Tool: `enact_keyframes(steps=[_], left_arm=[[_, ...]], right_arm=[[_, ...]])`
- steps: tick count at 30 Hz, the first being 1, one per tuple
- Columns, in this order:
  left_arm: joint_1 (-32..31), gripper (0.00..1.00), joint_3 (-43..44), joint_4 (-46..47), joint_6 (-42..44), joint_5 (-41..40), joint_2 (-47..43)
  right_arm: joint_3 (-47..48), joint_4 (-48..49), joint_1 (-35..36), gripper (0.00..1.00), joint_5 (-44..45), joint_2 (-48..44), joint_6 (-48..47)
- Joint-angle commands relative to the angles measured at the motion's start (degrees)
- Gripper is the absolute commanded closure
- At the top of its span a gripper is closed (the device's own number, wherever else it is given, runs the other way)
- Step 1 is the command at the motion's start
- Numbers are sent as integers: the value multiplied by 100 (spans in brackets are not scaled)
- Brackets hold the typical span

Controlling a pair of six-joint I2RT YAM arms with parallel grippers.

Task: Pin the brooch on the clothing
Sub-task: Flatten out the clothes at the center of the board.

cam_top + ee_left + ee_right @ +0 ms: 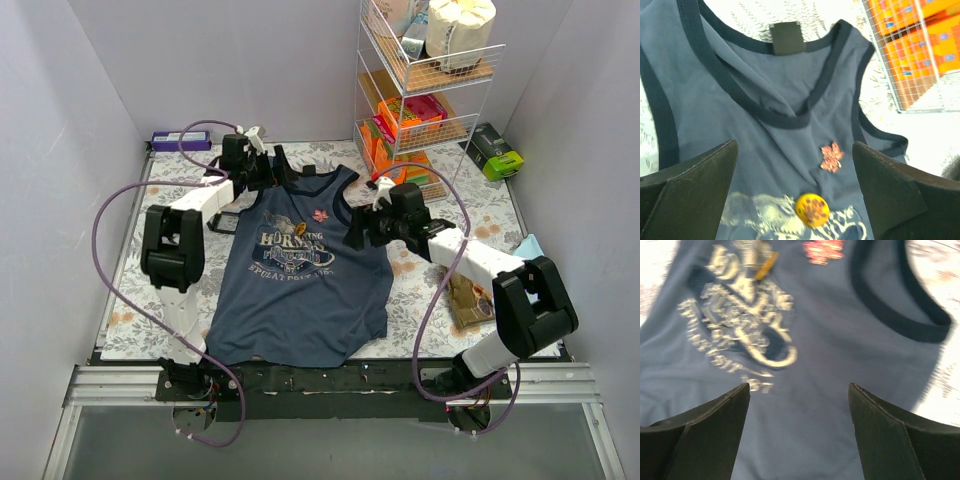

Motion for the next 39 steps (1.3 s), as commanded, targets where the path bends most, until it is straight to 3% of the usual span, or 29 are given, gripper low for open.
enact_keyframes(steps=[1, 12, 23, 32, 37, 39], left_arm=[[-18, 2, -1170, 574, -183, -440, -1259], [0, 2, -2967, 1427, -895, -114, -1752], [342, 2, -4040, 1823, -1361, 88, -1902], [667, 2, -4365, 1744, -1537, 519, -1761], [817, 2, -4322, 1349, -1309, 431, -1814], [861, 2, -4251, 1139, -1142, 387, -1823]], right_arm=[[153, -391, -514, 15, 618, 383, -513], [515, 21, -690, 23, 1838, 1237, -690], [383, 452, -681, 33, 2104, 1677, -707], [208, 303, -673, 65, 2393, 1713, -742], [76, 154, -734, 96, 2718, 1554, -769], [102, 40, -804, 99, 2824, 1537, -769]])
